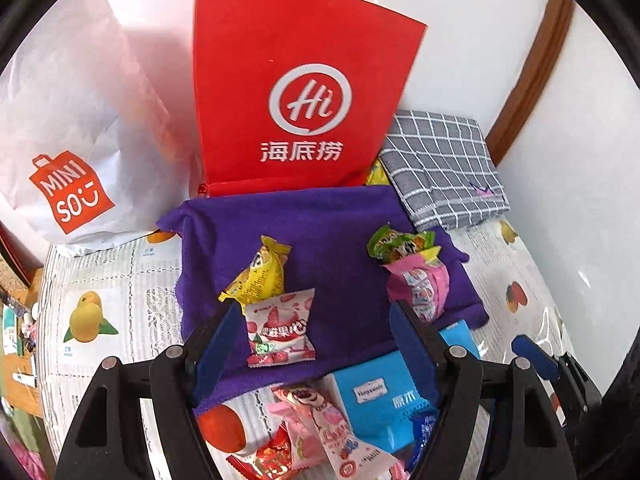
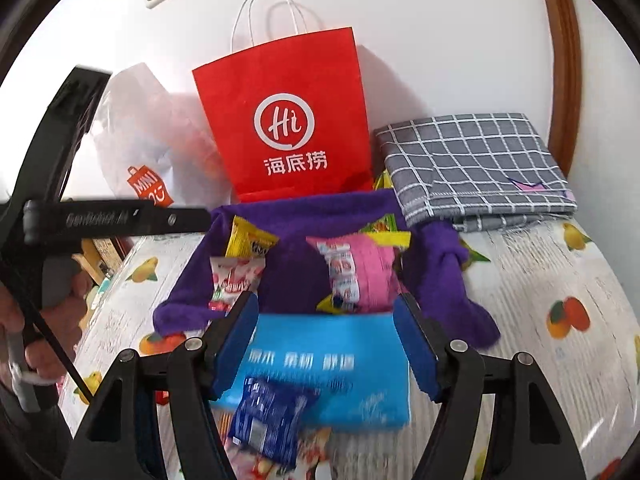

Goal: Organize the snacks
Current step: 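Withdraw both tools from the towel back toward the loose snacks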

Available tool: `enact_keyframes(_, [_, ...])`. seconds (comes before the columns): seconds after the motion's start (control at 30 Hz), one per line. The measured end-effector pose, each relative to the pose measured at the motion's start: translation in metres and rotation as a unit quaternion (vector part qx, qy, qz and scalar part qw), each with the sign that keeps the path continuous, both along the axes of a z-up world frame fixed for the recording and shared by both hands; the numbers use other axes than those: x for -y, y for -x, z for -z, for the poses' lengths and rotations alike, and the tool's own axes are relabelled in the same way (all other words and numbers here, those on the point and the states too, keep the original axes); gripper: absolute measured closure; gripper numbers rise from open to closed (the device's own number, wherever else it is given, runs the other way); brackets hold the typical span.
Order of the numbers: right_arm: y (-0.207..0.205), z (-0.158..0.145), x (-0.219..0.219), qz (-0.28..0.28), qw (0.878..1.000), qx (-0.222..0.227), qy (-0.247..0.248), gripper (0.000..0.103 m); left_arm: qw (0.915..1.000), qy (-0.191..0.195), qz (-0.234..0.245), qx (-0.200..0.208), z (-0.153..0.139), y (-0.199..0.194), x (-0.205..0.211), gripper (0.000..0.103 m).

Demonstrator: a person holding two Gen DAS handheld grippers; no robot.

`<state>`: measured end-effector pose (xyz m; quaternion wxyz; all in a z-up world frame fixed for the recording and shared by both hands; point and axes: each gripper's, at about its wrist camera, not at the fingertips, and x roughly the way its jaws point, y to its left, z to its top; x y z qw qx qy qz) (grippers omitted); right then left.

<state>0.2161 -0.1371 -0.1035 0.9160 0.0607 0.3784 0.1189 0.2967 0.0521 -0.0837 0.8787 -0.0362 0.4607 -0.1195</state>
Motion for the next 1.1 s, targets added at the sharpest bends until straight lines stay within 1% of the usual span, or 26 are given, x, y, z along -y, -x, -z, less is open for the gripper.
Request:
enact_keyframes(0.1, [0.012,0.0,-0.001,0.003,1.0,-0.009,-0.001,0.033,1.0,-0.005,0.006,0.001,-0.002,0.004,0.005,0.028])
enact_keyframes(0.3, [0.034,0.004,0.0,0.017,1.0,-0.025,-0.004,0.033,0.9997,0.001,0.023,0.008,-0.01,0.014,0.013,0.028])
enact_keyframes(0.43, [0.047,0.006,0.0,0.021,0.999,-0.033,-0.02,0.033,0.9994,0.004,0.029,0.015,-0.016,0.019,0.014,0.028])
enact_keyframes(0.57, [0.05,0.012,-0.007,0.014,0.998,-0.045,-0.028,0.032,0.9995,0.007,0.025,0.016,-0.019,0.019,0.011,0.028])
enact_keyframes(0.77, [0.044,0.028,-0.015,0.008,0.997,-0.07,-0.039,0.031,0.9998,0.014,0.007,0.013,-0.019,0.015,-0.001,0.028])
enact_keyframes(0.9, [0.037,0.04,-0.026,0.008,0.996,-0.083,-0.023,0.031,0.9999,0.012,0.0,0.011,-0.017,0.012,-0.004,0.028])
enact_keyframes(0.97, [0.035,0.045,-0.036,0.009,0.996,-0.087,-0.001,0.031,0.9999,0.01,-0.002,0.009,-0.016,0.011,-0.004,0.028])
enact_keyframes(1.03, [0.033,0.052,-0.043,0.015,0.995,-0.097,0.025,0.038,0.9999,0.008,-0.004,0.008,-0.014,0.011,-0.004,0.028])
enact_keyframes(1.1, [0.031,0.057,-0.045,0.023,0.993,-0.108,0.032,0.053,1.0,0.004,-0.003,0.008,-0.014,0.011,-0.002,0.028])
